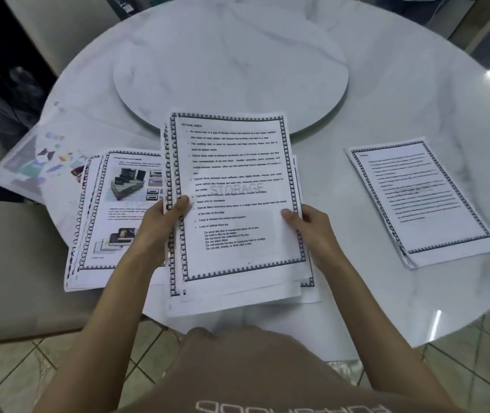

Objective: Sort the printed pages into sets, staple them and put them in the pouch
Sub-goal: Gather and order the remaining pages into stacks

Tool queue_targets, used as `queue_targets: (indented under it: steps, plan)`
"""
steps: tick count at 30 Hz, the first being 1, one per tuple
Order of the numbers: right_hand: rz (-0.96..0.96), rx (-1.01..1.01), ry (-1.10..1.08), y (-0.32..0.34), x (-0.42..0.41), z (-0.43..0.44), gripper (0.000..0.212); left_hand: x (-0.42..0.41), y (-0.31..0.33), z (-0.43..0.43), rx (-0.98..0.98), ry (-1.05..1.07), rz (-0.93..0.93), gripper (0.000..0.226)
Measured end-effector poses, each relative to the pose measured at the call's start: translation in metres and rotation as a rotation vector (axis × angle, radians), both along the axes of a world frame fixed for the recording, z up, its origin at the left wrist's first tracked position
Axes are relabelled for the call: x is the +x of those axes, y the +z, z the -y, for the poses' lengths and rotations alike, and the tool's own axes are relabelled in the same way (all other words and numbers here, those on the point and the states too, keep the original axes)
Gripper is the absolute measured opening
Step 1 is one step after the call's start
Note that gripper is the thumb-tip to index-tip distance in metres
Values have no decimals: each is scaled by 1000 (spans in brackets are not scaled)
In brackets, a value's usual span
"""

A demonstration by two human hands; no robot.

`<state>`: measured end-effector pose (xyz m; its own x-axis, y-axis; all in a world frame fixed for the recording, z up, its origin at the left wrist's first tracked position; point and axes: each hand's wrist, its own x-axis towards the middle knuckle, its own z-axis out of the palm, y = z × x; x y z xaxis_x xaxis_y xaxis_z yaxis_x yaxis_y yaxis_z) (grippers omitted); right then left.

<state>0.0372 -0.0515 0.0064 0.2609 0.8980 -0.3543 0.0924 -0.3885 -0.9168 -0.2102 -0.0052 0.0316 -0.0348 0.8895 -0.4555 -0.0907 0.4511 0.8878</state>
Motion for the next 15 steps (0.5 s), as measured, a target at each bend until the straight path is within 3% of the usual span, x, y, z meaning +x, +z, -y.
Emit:
queue_targets:
  steps: [7,11,15]
  plan:
    - [333,95,-164,6,33,7,34,17,-12,12,107,-53,-171,15]
    - [428,155,-318,9,63,10,23,20,-20,15,128,-66,-300,14]
    - [409,156,-425,11,95,16,38,20,-24,16,124,-58,-343,19]
